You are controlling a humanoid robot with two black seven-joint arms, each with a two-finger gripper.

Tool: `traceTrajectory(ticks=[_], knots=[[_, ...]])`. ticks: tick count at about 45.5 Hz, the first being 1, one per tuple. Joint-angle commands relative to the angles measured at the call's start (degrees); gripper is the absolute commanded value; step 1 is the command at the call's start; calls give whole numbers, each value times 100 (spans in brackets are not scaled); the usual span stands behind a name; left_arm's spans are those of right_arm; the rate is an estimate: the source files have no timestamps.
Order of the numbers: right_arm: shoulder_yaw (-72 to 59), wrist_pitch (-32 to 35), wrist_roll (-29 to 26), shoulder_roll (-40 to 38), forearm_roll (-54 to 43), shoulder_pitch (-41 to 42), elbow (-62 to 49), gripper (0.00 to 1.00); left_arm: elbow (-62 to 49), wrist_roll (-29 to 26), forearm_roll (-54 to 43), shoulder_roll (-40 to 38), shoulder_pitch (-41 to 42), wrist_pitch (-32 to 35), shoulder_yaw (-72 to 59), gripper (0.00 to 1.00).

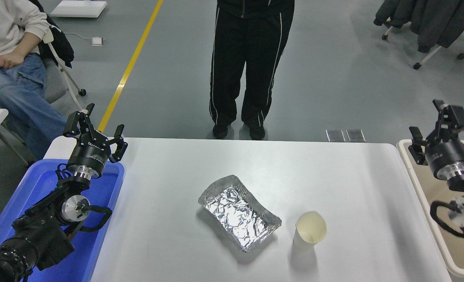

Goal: Dispose of the paper cup in the dustbin

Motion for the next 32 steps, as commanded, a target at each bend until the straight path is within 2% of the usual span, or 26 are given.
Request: traceTrajectory(ticks=[1, 9, 19, 26, 32], knots=[[-2495, -16, -15, -1216, -210, 1305, 681, 99, 0, -1, 0, 0, 0, 0, -2, 100], [-4376, 55, -129, -1691, -1378, 2851, 1595, 99, 0, -1, 0, 0, 0, 0, -2, 100], [-6451, 423, -200, -1586, -2530, 4548, 2184, 99, 0, -1, 0, 0, 0, 0, 7, 100], [-7593, 644, -279, -928, -2786, 5164, 2264, 99, 8, -1, 0, 0, 0, 0, -2, 100], [-8587, 582, -665, -93, -2672, 5498, 2247, 99, 0, -1, 0, 0, 0, 0, -2, 100]])
